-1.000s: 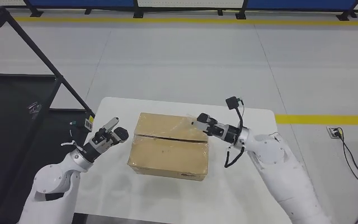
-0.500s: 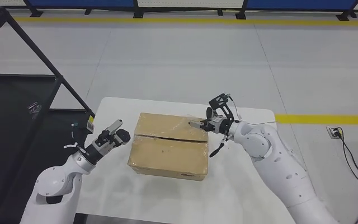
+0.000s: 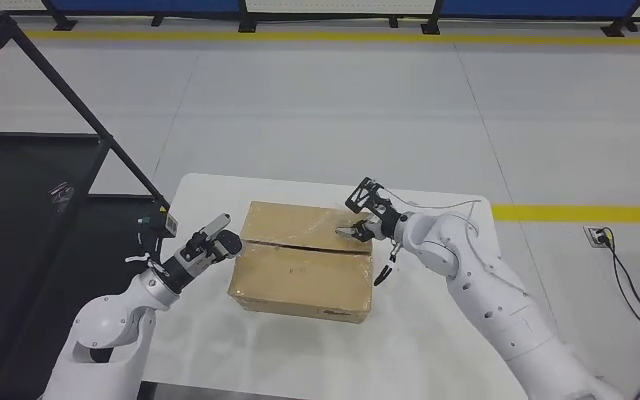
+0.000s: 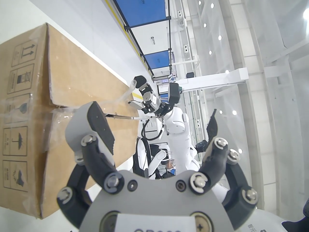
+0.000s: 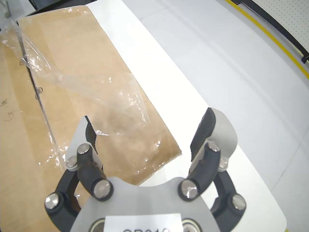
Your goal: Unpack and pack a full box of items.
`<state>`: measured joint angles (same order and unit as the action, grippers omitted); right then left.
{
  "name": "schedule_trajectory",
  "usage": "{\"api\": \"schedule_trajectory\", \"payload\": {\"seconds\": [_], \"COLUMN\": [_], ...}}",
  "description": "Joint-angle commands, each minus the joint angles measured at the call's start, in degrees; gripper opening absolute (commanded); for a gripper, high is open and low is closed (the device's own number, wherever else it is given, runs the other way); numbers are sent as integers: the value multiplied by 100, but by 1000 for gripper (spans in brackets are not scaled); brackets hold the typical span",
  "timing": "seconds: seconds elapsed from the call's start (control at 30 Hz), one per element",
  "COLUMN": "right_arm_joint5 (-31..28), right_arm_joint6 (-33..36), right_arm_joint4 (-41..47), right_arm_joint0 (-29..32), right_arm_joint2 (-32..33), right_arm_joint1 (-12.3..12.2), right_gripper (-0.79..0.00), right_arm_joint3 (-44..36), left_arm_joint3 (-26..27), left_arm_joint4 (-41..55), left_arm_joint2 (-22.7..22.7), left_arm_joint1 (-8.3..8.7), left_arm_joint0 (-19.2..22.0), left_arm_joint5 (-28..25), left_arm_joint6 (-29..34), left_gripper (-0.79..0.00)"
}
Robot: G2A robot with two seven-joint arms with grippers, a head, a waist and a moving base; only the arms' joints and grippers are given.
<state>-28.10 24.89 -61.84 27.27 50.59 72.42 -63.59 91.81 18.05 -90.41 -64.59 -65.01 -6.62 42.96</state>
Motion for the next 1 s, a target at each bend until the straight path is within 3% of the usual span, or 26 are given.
{"api": "schedule_trajectory", "payload": {"seconds": [0.0, 0.03, 0.13, 0.17, 0.3, 0.7, 0.97], "right_arm_joint5": [-154, -229, -318, -347, -447, -610, -1012], "right_arm_joint6": [-88, -135, -126, -91, -49, -488, -1365], "right_arm_joint4": [86, 121, 350, 419, 440, 97, -151], "right_arm_joint0": [-80, -118, -241, -289, -446, -429, -136], "right_arm_joint2": [-16, -21, -45, -64, -164, -149, 148], "right_arm_joint1": [27, 38, 95, 116, 183, 197, 76], "right_gripper": [-237, -348, -493, -616, -785, -785, -785], "right_arm_joint3": [140, 215, 472, 550, 758, 714, 340], "left_arm_joint3": [8, 10, 11, 10, 31, 58, 62], "left_arm_joint4": [-9, -9, -25, -31, -29, 10, 22], "left_arm_joint2": [7, 11, 29, 32, 29, -6, 33], "left_arm_joint1": [5, 8, 15, 18, 29, 66, 84], "left_arm_joint0": [-16, -21, -29, -30, -43, -97, -109], "left_arm_joint5": [-4, -7, -7, -6, -16, -38, -51], "left_arm_joint6": [-21, -28, -37, -46, -68, -56, -41], "left_gripper": [0, 0, 0, 0, 0, 0, 0]}}
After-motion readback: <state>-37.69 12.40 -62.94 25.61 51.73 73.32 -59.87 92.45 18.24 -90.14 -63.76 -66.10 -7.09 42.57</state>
